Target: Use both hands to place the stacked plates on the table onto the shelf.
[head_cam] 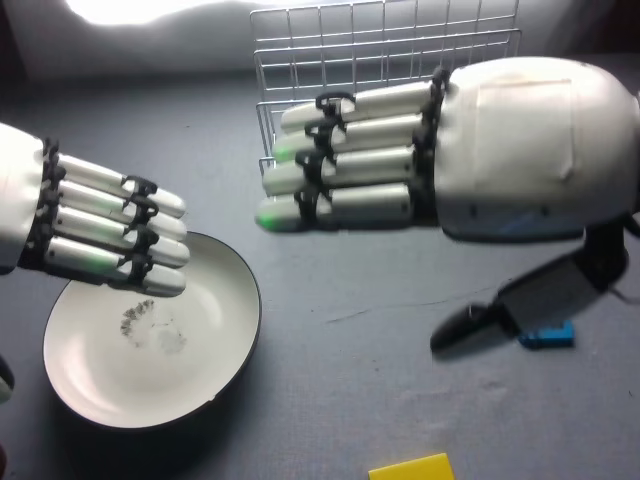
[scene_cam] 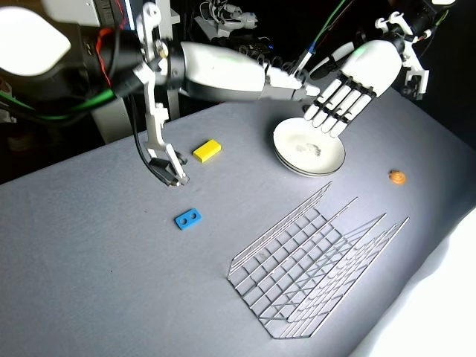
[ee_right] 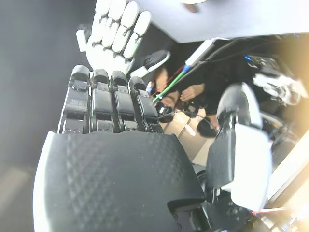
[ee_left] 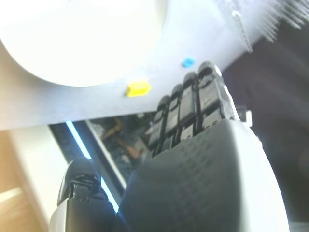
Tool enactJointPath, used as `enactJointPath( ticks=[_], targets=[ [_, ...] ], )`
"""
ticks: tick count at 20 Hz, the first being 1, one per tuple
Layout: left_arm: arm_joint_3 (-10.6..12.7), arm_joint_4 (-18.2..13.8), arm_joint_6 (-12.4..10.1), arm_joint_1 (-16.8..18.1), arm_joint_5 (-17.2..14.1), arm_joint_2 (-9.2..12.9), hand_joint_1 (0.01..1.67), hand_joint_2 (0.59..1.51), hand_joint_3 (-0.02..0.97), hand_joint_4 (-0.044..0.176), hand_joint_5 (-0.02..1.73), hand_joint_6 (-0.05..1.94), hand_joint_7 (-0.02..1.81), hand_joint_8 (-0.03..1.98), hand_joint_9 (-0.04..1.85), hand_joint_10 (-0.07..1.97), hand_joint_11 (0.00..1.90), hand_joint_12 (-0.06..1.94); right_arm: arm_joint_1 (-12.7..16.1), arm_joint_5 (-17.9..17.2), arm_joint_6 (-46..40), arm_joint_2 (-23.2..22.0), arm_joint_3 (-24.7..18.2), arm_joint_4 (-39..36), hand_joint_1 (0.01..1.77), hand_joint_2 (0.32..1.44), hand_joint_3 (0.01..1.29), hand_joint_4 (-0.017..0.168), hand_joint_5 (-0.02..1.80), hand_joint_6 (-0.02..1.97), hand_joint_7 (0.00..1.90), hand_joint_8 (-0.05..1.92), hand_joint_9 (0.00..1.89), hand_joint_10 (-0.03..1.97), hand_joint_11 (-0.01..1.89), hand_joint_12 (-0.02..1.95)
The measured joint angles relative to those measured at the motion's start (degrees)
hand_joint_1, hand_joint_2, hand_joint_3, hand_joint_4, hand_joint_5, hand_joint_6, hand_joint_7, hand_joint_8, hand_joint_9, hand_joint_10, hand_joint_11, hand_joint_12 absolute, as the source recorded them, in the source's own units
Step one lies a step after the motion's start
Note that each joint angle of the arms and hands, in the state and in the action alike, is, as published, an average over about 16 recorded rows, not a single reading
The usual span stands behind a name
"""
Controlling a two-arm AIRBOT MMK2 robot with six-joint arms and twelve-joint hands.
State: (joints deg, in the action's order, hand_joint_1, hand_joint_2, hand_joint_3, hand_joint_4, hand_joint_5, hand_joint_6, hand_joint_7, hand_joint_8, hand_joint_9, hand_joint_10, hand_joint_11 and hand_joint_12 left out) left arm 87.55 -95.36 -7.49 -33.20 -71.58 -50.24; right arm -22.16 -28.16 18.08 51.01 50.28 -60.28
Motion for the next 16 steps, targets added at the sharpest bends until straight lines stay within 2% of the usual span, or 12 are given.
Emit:
enactJointPath(
  ticks=[4,9,12,16],
  targets=[
    [1.78,2.14,1.71,-5.38,-0.64,-0.71,0.02,1.133,0.019,0.0,0.02,-0.02,0.02,-0.01,0.02,0.0,0.02,-0.02,-0.67,-0.87,-2.14,1.22,1.24,0.4,0.74,0.97,0.02,0.006,0.02,0.02,0.02,0.01,0.02,0.01,0.02,0.22],
    [4.22,5.12,4.21,-11.94,-0.88,-1.87,0.02,1.135,0.019,0.0,0.02,-0.02,0.02,-0.01,0.02,0.0,0.02,-0.02,-0.57,0.04,-3.1,2.26,1.95,1.49,1.0,0.94,0.02,0.006,0.02,0.02,0.02,0.01,0.02,0.01,0.02,0.38],
    [5.51,6.51,5.45,-14.96,-0.68,-2.6,0.02,1.136,0.019,0.0,0.02,-0.02,0.02,-0.01,0.02,0.0,0.02,-0.02,-0.42,0.81,-1.85,2.62,1.68,2.14,1.04,0.95,0.02,0.006,0.02,0.02,0.02,0.01,0.02,0.01,0.02,0.47],
    [6.88,7.77,6.9,-17.87,0.06,-3.46,0.02,1.138,0.019,0.0,0.02,-0.02,0.02,-0.01,0.02,0.0,0.02,-0.02,-0.48,2.0,0.38,3.14,1.26,3.09,1.0,0.97,0.02,0.008,0.02,0.02,0.02,0.01,0.02,0.01,0.02,0.48]
  ],
)
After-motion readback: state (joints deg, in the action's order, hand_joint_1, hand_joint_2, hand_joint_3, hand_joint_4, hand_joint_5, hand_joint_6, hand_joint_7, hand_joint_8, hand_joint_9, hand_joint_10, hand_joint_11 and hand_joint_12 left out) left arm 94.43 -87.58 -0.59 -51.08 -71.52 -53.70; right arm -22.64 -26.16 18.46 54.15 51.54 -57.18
